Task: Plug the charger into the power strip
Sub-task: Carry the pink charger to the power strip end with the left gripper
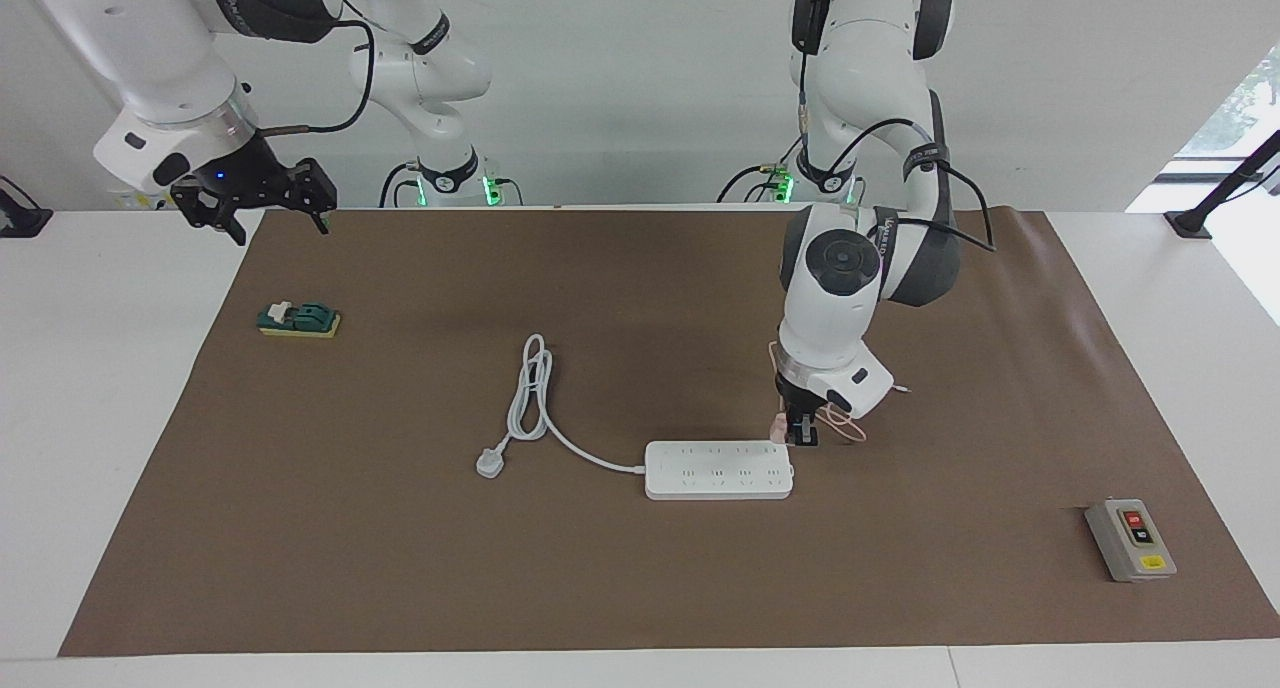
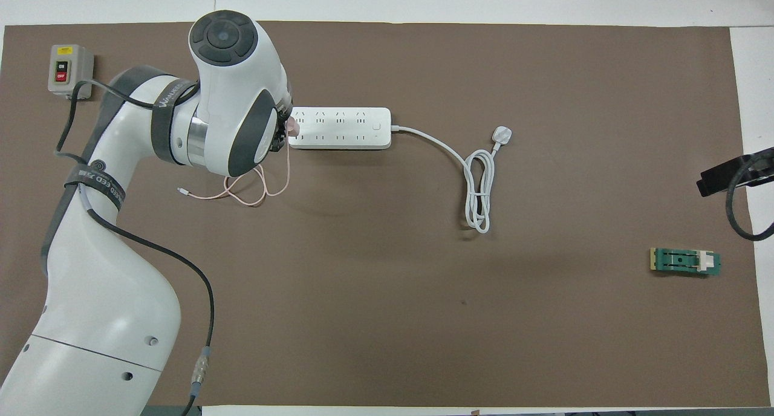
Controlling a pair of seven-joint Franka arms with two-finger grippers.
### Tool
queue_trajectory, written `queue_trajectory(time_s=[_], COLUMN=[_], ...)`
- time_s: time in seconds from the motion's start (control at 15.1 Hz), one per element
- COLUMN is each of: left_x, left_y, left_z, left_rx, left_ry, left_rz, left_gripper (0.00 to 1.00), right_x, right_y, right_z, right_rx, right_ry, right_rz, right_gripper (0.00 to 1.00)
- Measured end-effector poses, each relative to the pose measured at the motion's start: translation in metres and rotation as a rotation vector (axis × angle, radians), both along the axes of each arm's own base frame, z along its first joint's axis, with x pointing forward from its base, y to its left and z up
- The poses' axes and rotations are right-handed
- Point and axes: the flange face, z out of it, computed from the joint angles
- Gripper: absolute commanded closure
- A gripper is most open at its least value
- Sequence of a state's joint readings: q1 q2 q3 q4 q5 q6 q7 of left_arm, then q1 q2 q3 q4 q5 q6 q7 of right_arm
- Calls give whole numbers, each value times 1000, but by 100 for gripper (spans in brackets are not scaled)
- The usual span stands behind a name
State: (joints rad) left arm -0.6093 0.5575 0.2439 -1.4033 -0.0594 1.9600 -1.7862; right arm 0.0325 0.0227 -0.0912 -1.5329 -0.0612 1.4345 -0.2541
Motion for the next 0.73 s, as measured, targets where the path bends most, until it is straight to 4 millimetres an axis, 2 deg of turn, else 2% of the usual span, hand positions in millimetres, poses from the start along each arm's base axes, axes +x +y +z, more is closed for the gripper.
queue_trajectory(time_s=[0.27,0.73], left_x=[0,2], left_y=[-1,-1], left_z=[-11,-13], left_rx=[9,8], left_ry=[11,4], left_rz=[12,22], left_gripper=[100,100], right_x=[-1,5], right_y=[-1,3], right_z=[1,1], right_rx=[0,36], right_ry=[-1,-44], right_rz=[-2,-36], right_gripper=[0,0])
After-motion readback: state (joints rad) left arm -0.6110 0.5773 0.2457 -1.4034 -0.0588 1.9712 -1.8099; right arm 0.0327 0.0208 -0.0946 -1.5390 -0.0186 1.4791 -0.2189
